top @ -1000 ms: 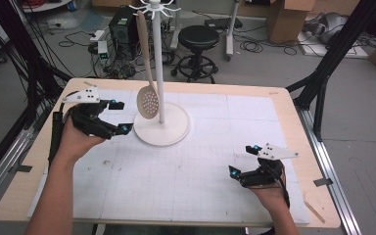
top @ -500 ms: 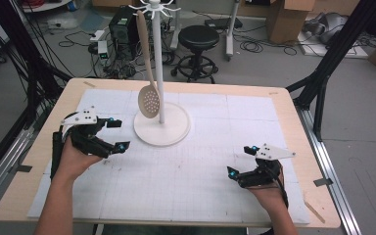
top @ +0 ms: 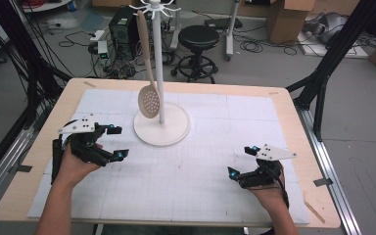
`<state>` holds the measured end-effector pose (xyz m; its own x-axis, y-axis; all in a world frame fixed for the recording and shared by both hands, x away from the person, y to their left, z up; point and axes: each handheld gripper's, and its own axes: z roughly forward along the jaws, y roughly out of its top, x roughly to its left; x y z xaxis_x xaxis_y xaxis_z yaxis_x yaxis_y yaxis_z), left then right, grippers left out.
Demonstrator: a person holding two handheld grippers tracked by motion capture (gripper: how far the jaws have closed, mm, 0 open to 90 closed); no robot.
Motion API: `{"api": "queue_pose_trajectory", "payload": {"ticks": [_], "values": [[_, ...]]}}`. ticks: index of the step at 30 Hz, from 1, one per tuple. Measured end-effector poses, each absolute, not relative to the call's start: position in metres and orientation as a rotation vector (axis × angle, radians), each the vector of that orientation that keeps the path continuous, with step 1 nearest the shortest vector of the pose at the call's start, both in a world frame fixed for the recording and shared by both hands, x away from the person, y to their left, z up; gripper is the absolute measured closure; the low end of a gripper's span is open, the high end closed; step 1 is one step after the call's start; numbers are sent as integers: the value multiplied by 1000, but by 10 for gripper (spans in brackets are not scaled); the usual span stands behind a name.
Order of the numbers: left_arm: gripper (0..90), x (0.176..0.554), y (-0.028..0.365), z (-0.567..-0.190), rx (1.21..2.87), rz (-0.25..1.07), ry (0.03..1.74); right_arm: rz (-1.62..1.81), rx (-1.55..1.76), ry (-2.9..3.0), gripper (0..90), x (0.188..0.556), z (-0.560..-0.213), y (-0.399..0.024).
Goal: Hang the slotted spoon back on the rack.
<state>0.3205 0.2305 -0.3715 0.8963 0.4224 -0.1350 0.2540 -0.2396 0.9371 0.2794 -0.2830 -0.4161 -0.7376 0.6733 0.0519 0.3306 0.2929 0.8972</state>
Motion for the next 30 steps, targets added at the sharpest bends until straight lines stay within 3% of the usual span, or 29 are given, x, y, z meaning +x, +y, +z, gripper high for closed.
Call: {"api": "queue_pose_trajectory", "payload": {"ticks": [30], "values": [[53,318,232,-388,1838,157,503,1418,892,2243,6,284,-417,-279]]}}
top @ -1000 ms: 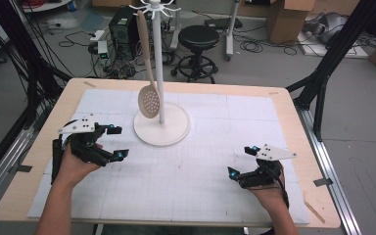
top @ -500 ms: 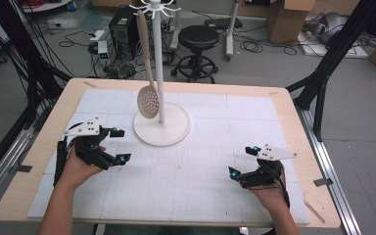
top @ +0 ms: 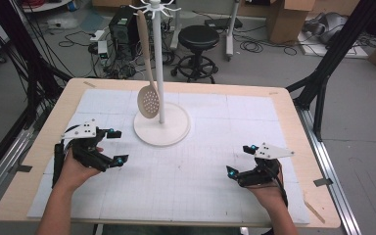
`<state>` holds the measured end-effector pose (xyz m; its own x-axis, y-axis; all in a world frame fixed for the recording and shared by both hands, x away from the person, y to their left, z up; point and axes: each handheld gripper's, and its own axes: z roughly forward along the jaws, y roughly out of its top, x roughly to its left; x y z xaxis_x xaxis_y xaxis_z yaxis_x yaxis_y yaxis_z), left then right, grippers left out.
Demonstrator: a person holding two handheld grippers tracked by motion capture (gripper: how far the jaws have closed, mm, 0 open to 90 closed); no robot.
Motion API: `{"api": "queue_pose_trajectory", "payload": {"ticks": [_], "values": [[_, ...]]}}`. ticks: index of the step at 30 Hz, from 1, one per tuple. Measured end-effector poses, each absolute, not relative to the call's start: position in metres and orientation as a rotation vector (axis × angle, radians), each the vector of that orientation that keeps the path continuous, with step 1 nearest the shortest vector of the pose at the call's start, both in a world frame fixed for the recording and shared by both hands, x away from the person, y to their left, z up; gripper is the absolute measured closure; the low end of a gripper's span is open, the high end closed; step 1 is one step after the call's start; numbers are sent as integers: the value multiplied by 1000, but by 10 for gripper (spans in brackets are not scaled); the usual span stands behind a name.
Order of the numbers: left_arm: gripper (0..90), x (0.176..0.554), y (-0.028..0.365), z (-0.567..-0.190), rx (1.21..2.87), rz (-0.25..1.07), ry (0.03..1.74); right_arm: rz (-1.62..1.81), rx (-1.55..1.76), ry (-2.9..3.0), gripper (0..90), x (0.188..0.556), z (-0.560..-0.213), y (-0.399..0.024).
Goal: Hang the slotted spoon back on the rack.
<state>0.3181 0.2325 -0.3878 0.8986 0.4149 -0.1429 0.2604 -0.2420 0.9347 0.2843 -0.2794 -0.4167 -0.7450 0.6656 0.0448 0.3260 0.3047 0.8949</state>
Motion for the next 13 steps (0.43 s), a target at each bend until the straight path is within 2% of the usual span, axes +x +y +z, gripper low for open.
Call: {"api": "queue_pose_trajectory", "payload": {"ticks": [13], "values": [[53,320,229,-392,1859,141,506,1429,902,2232,7,283,-415,-282]]}}
